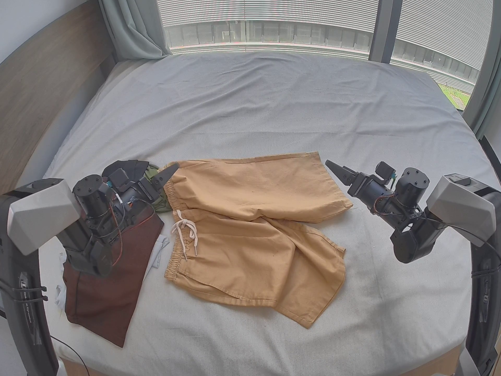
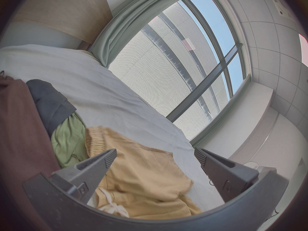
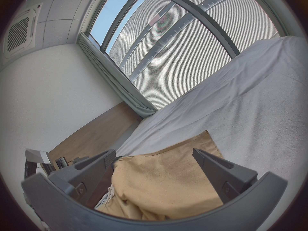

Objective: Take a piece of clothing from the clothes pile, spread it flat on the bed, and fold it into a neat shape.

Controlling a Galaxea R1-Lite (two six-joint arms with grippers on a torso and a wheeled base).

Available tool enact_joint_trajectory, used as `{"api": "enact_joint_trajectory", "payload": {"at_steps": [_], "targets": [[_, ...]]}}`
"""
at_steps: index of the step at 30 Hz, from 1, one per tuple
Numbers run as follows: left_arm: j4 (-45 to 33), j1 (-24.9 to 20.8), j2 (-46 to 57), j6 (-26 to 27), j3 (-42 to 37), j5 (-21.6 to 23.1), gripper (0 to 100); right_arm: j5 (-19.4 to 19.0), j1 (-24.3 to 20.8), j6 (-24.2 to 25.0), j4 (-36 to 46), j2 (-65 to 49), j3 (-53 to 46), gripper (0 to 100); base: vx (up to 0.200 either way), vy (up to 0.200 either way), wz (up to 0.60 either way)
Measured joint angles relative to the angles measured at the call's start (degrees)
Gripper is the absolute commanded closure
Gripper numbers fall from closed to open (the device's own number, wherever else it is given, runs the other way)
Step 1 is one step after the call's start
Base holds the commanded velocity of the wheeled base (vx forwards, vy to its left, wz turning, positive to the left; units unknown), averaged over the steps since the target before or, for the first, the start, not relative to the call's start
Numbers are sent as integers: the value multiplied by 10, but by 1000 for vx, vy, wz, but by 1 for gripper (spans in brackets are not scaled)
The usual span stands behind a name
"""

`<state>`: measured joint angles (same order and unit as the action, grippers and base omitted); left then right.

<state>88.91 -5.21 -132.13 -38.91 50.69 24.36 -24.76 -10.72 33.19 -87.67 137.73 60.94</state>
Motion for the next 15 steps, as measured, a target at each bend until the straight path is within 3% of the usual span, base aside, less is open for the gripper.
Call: {"api": "enact_joint_trajectory", "payload": {"at_steps": [15], "targets": [[0,40,214,4,-209,150,0,-1,-55,-33,-7,-186,-244,0,0,0,0]]}}
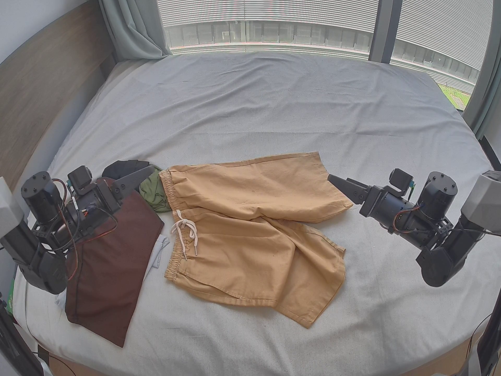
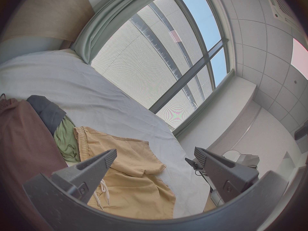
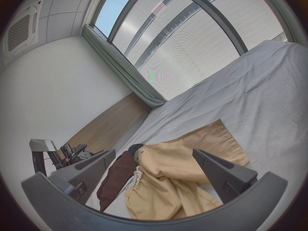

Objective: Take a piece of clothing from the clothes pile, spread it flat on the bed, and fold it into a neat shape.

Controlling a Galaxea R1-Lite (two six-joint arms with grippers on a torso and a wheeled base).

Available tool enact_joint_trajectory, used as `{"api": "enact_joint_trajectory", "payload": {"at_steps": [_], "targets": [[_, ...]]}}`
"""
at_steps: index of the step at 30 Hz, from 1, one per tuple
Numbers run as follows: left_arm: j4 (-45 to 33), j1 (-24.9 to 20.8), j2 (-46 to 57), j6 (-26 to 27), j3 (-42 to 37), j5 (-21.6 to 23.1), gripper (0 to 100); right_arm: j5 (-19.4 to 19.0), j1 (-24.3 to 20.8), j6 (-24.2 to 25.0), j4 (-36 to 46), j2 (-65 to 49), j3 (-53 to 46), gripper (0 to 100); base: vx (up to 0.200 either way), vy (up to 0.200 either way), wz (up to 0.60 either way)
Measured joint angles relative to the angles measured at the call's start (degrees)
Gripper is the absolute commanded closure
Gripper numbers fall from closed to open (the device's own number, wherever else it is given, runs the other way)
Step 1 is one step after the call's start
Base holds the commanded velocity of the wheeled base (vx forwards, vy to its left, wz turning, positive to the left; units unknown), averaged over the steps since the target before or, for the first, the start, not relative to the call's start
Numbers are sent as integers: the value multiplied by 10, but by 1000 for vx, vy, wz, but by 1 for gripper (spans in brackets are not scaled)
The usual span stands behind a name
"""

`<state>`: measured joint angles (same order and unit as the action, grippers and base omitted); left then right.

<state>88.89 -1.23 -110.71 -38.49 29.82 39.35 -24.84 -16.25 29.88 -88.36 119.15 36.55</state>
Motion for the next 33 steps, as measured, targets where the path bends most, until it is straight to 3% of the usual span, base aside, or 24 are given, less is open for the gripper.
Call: {"api": "enact_joint_trajectory", "payload": {"at_steps": [10,21,28,33], "targets": [[0,8,46,7,-32,8,0,-4,-10,1,0,-56,-71,0,0,0,0],[-1,9,30,163,-64,32,0,-3,-3,-4,1,-63,-97,0,0,0,0],[-1,10,-13,278,-82,56,0,-7,11,-31,1,-43,-127,0,0,0,0],[-2,11,-34,290,-91,58,0,-13,21,-36,1,-30,-137,0,0,0,0]]}}
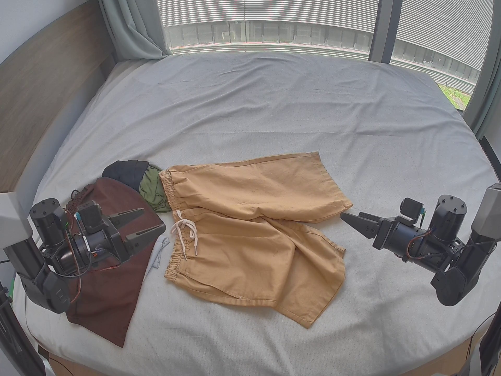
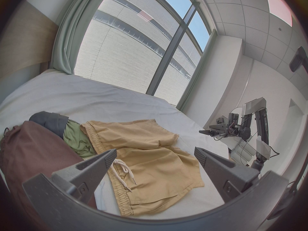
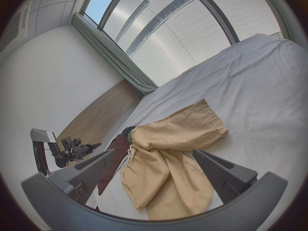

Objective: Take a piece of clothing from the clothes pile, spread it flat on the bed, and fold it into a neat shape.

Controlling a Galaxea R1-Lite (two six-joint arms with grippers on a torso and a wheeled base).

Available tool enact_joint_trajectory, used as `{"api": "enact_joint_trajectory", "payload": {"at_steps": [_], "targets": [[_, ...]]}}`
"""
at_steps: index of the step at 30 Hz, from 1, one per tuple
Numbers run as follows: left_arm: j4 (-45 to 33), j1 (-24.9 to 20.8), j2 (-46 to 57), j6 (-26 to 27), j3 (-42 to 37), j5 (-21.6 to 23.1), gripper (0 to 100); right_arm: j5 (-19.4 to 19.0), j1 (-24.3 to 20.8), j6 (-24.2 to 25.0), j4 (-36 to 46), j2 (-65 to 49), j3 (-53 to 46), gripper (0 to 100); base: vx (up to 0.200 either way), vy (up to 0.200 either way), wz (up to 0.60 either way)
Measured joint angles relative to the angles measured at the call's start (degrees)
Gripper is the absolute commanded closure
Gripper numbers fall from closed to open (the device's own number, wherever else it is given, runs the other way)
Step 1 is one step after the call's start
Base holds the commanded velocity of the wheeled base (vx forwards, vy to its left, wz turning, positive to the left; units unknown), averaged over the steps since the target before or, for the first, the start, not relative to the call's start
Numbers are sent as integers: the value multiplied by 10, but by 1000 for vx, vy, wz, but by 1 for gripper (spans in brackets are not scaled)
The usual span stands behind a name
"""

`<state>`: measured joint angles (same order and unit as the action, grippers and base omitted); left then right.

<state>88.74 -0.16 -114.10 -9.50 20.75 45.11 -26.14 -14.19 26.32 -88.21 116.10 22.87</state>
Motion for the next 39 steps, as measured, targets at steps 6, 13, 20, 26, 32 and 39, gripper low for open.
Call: {"api": "enact_joint_trajectory", "payload": {"at_steps": [6,13,20,26,32,39], "targets": [[0,0,-20,1,-4,1,0,-1,9,-3,0,19,-3,0,0,0,0],[1,0,-41,7,-4,1,0,-6,15,-3,0,51,-2,0,0,0,0],[1,0,-46,7,-3,2,0,-13,28,-2,-1,89,2,0,0,0,0],[1,0,-47,7,-2,2,0,-25,35,-1,-1,125,3,0,0,0,0],[1,0,-47,7,-2,2,0,-30,41,-1,-1,163,7,0,0,0,0],[1,0,-48,7,-2,2,0,-34,43,1,-1,199,12,0,0,0,0]]}}
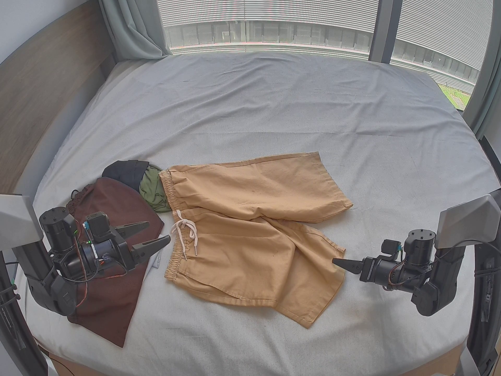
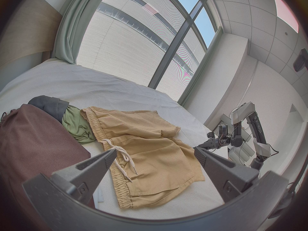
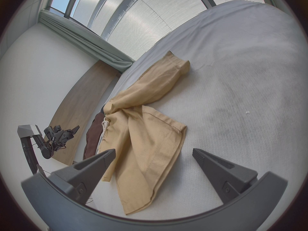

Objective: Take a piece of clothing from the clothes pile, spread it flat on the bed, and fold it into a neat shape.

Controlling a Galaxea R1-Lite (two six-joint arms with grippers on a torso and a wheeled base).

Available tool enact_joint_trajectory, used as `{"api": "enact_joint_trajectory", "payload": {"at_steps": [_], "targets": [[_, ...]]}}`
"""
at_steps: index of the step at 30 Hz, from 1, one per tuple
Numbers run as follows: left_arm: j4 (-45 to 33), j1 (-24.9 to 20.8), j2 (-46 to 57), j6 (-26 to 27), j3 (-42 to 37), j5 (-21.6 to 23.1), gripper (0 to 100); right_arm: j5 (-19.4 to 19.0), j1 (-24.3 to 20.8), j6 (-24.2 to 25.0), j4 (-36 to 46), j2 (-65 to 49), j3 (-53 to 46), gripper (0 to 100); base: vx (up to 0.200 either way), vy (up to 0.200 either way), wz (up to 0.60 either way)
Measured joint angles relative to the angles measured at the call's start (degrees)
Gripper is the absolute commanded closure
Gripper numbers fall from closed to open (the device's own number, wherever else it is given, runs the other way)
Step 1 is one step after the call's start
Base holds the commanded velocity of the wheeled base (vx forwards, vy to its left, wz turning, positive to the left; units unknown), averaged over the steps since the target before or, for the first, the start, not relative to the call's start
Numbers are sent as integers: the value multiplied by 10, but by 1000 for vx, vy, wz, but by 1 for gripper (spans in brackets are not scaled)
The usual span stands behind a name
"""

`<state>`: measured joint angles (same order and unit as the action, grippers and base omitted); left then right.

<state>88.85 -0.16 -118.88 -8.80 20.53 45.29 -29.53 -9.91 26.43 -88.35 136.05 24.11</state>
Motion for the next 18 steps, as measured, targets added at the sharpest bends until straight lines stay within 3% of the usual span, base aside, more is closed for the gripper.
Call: {"api": "enact_joint_trajectory", "payload": {"at_steps": [11,18], "targets": [[0,0,-1,0,0,0,0,-4,-15,10,0,25,0,0,0,0,0],[0,0,-1,1,0,0,0,-4,-40,61,0,27,1,0,0,0,0]]}}
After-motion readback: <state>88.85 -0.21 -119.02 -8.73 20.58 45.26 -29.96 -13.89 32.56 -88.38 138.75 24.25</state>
